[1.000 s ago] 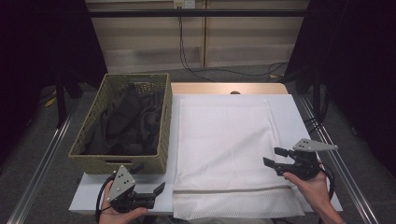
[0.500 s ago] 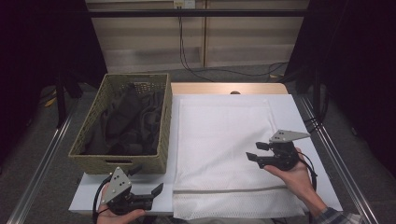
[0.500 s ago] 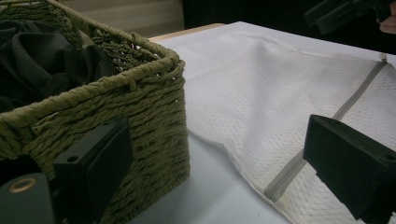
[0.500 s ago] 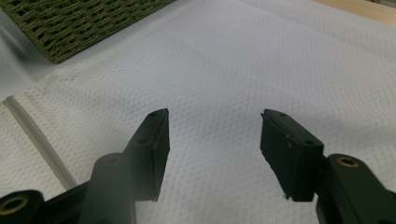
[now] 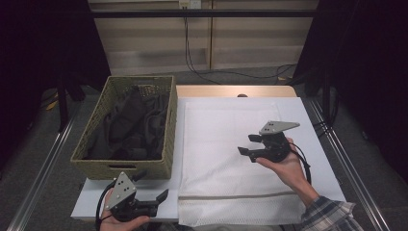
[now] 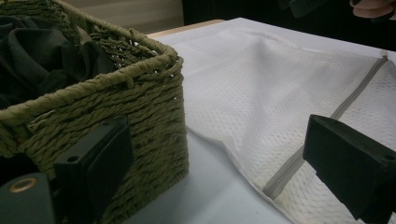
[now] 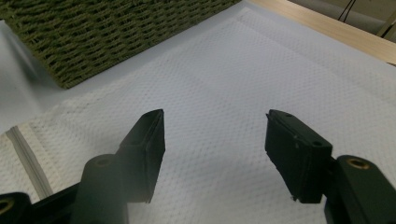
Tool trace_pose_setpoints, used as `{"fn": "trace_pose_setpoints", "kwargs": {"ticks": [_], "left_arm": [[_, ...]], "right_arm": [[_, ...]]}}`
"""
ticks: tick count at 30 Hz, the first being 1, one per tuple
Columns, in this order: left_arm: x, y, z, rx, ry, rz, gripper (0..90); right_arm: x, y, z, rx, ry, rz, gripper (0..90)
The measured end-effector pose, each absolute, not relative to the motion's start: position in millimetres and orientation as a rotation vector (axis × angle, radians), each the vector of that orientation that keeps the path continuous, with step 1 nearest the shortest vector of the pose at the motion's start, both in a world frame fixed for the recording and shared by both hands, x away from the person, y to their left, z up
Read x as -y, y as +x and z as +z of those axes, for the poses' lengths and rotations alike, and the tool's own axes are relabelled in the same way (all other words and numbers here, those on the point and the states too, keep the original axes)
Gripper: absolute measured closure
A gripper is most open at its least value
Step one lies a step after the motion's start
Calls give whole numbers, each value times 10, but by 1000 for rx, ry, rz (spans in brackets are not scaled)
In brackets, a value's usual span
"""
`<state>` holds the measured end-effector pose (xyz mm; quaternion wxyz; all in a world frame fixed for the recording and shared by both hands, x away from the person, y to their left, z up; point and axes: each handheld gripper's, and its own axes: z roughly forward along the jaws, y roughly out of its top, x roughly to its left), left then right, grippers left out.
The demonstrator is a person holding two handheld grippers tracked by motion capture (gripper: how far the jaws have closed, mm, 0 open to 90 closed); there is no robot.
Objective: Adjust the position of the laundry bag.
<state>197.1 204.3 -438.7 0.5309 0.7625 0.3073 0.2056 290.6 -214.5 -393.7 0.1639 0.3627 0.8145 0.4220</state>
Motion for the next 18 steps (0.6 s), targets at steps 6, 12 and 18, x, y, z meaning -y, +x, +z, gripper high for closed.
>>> {"fn": "trace_pose_setpoints", "kwargs": {"ticks": [6,12,18], "left_arm": [[-2025,1974,-4382,-727,1806,483,81],[-2032,1969,-4381,-729,1804,476,82],[-2007,1965,-4382,-722,1827,480,82]], "right_arm": [[1981,3005,-4046,-2339,1053,1283,398],[1827,3118,-4091,-2372,1038,1274,397],[1617,3247,-4189,-2420,1014,1255,398]]}}
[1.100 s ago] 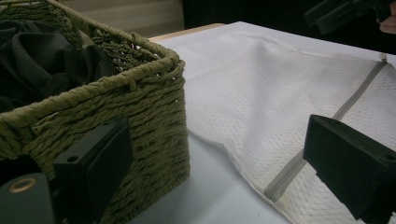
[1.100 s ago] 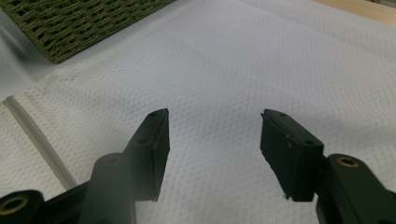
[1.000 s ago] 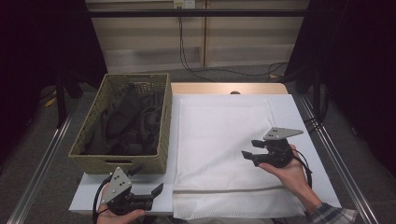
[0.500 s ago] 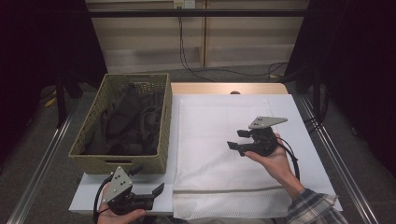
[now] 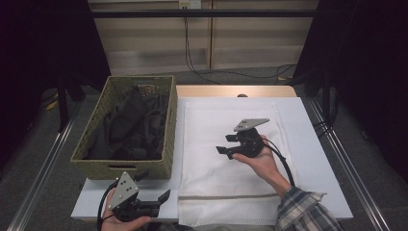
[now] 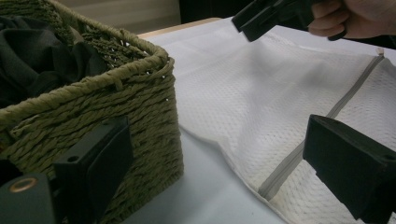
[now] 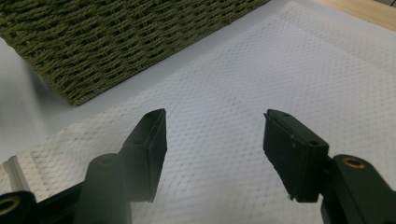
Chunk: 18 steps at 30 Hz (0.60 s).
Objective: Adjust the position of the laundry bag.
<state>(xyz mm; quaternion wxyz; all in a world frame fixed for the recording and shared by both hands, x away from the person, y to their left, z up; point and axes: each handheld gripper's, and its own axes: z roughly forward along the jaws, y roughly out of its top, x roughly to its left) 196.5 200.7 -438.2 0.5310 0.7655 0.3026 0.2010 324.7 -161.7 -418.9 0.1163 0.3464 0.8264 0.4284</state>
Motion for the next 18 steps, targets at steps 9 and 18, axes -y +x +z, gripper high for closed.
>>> {"fn": "trace_pose_setpoints", "kwargs": {"ticks": [9,18], "left_arm": [[-2023,1952,-4374,-715,1834,481,90],[-2021,1939,-4360,-709,1814,477,108]], "right_arm": [[1249,3462,-4200,-2465,975,1209,407],[846,3729,-4233,-2520,933,1157,447]]}}
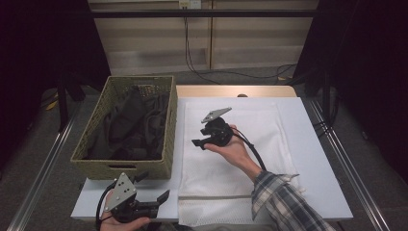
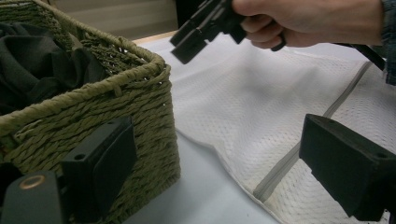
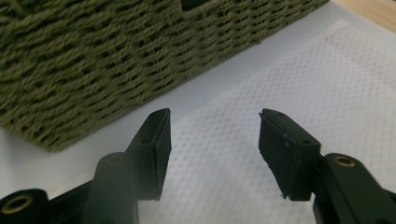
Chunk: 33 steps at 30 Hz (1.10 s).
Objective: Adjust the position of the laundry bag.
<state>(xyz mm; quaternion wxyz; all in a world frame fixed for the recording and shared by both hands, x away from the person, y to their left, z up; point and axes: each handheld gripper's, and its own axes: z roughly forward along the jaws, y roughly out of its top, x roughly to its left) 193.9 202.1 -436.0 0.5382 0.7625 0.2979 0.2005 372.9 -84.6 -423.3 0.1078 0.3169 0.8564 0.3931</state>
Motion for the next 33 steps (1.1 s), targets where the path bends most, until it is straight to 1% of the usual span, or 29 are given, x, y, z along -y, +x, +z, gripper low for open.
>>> {"fn": "trace_pose_setpoints", "kwargs": {"ticks": [6,8,16,23,27,33], "left_arm": [[-2032,1921,-4358,-699,1818,470,107],[-2036,1924,-4358,-702,1829,490,107],[-2037,1912,-4359,-708,1832,491,106],[-2064,1906,-4362,-715,1814,490,106],[-2067,1906,-4360,-718,1816,490,106],[-2060,1904,-4358,-706,1836,498,106]], "right_arm": [[672,3886,-4340,-2538,931,1159,474],[642,3936,-4407,-2550,949,1159,480],[465,4149,-4570,-2578,956,1130,479],[318,4200,-4687,-2593,966,1085,432],[239,4221,-4734,-2596,970,1051,372],[192,4215,-4809,-2586,981,1003,344]]}}
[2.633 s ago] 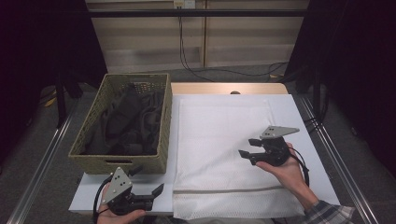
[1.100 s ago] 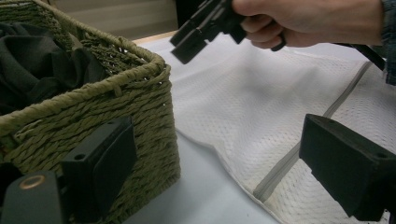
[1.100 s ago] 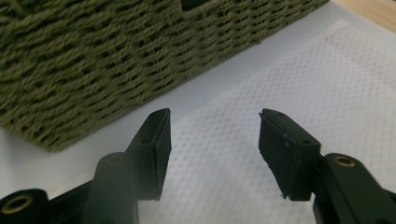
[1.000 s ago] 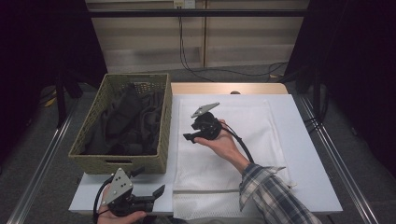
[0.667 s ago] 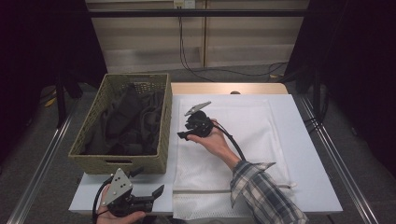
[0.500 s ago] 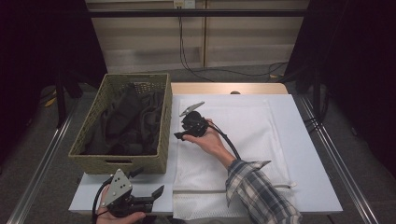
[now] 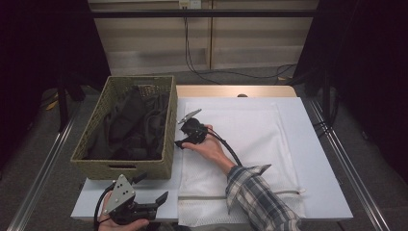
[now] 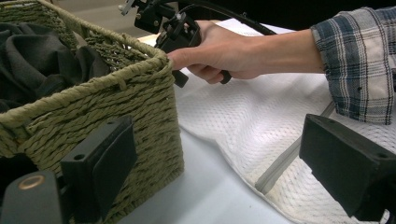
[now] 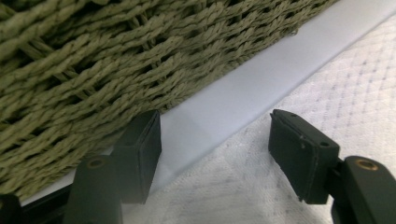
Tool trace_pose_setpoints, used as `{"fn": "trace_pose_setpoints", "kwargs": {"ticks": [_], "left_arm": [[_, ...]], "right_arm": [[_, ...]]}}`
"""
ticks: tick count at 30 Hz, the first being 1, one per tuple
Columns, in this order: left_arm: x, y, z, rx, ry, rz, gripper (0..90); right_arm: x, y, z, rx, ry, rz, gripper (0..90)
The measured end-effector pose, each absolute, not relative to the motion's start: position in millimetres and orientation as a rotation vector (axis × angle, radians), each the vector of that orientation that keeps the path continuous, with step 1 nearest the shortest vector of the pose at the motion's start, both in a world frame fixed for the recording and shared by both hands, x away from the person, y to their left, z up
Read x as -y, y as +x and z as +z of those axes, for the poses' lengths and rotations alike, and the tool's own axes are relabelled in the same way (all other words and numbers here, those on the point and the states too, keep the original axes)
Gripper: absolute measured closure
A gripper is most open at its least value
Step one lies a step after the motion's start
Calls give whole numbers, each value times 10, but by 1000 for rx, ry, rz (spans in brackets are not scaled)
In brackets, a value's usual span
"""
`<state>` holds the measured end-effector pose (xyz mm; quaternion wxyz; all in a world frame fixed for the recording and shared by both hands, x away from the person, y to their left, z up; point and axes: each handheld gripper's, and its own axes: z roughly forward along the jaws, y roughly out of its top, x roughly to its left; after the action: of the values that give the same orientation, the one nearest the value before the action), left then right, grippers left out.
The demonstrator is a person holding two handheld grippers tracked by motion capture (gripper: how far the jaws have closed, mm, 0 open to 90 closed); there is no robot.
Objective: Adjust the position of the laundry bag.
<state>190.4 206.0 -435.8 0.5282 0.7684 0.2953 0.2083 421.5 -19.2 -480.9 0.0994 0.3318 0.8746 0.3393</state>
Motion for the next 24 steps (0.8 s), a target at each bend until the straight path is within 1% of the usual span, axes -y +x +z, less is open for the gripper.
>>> {"fn": "trace_pose_setpoints", "kwargs": {"ticks": [5,10,17,19,21,24], "left_arm": [[-2067,1901,-4357,-714,1829,500,105],[-2072,1900,-4354,-713,1836,503,106],[-2075,1898,-4354,-717,1837,502,106],[-2077,1898,-4353,-716,1836,502,105],[-2075,1901,-4356,-720,1836,497,106],[-2075,1904,-4355,-715,1834,498,106]], "right_arm": [[215,4229,-4812,-2581,957,977,338],[269,4254,-4798,-2572,985,967,439],[289,4258,-4788,-2561,1012,959,519],[298,4260,-4783,-2555,1016,951,571],[319,4270,-4775,-2552,1028,946,649],[343,4294,-4776,-2546,1056,967,713]]}}
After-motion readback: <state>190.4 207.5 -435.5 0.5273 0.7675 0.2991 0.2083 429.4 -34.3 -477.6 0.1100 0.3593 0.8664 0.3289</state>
